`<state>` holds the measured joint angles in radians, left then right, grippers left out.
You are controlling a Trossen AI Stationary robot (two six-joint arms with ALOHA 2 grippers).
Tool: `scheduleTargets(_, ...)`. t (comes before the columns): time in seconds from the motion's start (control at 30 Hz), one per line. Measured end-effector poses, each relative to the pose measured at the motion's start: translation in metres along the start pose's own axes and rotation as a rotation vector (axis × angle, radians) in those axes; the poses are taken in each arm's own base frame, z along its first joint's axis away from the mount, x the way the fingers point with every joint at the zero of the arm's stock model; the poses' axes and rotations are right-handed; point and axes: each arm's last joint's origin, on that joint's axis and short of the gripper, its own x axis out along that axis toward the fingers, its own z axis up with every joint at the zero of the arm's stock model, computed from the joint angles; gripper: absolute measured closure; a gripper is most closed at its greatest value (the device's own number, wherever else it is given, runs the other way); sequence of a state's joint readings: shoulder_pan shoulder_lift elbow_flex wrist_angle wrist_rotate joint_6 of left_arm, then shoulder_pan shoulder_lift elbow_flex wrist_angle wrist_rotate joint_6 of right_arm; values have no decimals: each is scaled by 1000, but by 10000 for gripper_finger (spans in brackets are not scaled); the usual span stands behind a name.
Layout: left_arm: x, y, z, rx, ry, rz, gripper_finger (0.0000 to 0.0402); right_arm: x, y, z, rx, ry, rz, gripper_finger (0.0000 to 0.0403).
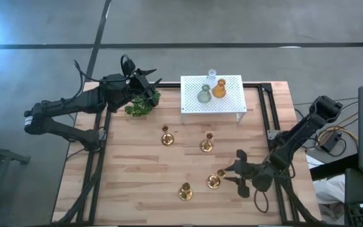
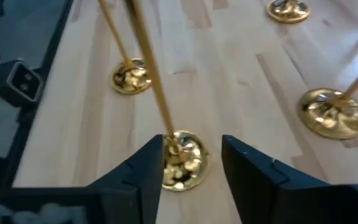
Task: Pick & Place candle stick holders
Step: Put the golden candle holder on the shelf
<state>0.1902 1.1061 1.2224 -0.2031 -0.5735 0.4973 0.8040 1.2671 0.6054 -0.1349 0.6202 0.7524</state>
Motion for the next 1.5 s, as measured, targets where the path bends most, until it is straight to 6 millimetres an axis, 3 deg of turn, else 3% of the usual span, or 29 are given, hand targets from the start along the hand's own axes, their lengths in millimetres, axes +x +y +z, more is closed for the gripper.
scheduleTargets(0.3,0,0,0,0,0,0,218,-4,12,31,-29,-63,48,219)
scheduleTargets(0.67,0,0,0,0,0,0,218,11,24,46,-76,-49,45,245)
scheduleTargets(0.8,0,0,0,0,0,1,218,17,31,49,-83,-44,37,278)
scheduleTargets(0.97,0,0,0,0,0,0,218,22,37,53,-99,-48,23,366)
scheduleTargets(1.03,0,0,0,0,0,1,218,22,37,54,-106,-47,12,383)
scheduleTargets(1.23,0,0,0,1,1,0,218,7,29,63,-83,-41,-120,390)
scheduleTargets(1.5,0,0,0,2,2,-1,218,-42,5,90,142,-89,-244,392)
